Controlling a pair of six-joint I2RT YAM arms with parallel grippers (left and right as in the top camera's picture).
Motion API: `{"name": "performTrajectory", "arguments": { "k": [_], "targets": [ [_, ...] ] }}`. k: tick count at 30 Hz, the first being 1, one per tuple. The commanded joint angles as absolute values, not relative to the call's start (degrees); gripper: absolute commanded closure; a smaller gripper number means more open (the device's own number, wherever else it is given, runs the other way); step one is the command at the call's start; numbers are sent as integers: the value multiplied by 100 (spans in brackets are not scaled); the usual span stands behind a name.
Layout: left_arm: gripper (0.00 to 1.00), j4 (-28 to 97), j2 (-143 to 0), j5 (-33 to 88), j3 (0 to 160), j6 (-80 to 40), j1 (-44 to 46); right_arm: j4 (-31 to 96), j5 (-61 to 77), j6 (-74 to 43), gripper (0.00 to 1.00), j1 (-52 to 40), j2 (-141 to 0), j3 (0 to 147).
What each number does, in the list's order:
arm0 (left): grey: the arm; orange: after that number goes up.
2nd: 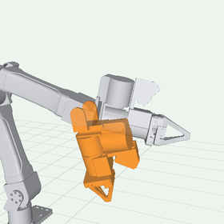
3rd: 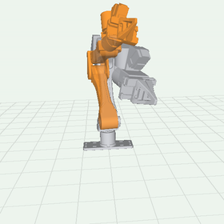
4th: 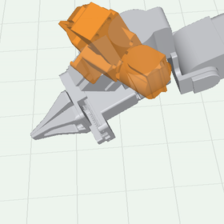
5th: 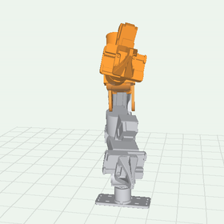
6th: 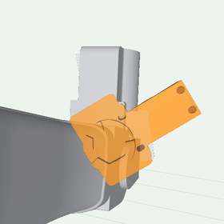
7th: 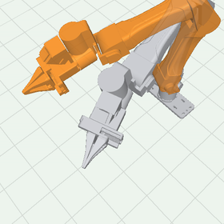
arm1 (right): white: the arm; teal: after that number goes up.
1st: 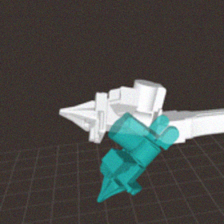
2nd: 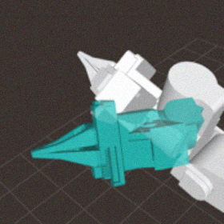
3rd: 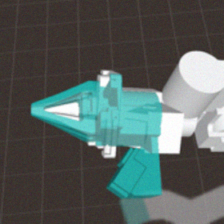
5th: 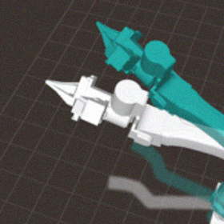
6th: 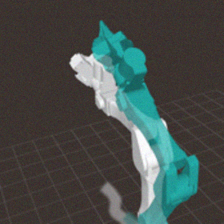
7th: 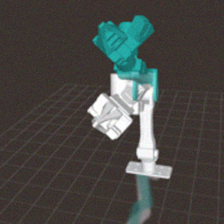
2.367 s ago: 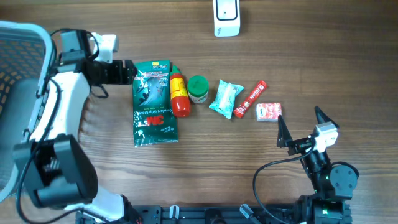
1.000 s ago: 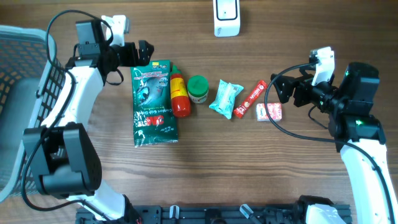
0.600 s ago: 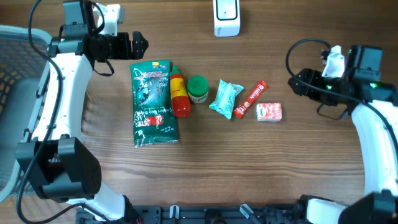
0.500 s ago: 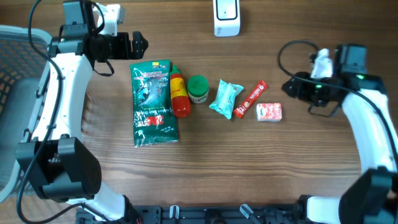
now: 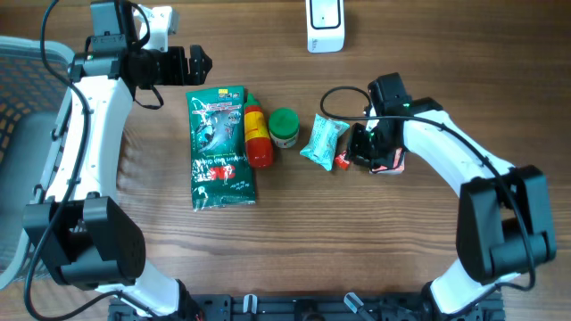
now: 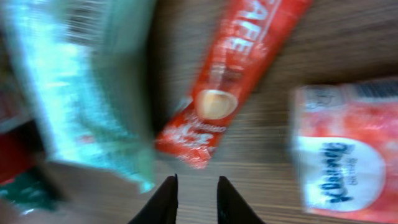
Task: Scan the item barcode
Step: 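Lift the tissue pack with the right gripper and move it right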
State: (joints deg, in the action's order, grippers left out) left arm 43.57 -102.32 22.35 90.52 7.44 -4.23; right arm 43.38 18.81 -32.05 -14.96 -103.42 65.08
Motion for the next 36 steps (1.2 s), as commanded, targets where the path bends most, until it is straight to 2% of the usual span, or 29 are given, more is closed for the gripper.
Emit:
{"name": "performTrajectory", "arguments": {
  "k": [1,7,11,15,19,23,29,36],
  "targets": [
    [0,4359,-10158,2241,9113,856,-434,4812,816,-3319,82,-1413,-10619,6512],
    [0,4359,-10158,2241,9113,856,-434,5413,91,-2993,82,-709,-10617,6514],
    [0,4359,-10158,2241,9113,856,-434,4794,-239,-2659,80,-156,-10617,6519],
    [0,4359,-10158,2241,9113,856,-434,4364,189,-1920,72,270,-10610,6672],
    [0,4359,-10158,2241,9113,856,-434,4303,1568,-1293,67,668,-10471,6882],
    [0,4359,-10158,2241,9113,856,-434,3972,2447,-794,54,1057,-10442,6884],
    [0,4359,-10158,2241,9113,856,-434,3551,2335,-530,55,1122,-10820,6873],
    [0,4359,-10158,2241,9113,856,-434,3649,1953,-449,56,1122,-10995,6862]
  ]
}}
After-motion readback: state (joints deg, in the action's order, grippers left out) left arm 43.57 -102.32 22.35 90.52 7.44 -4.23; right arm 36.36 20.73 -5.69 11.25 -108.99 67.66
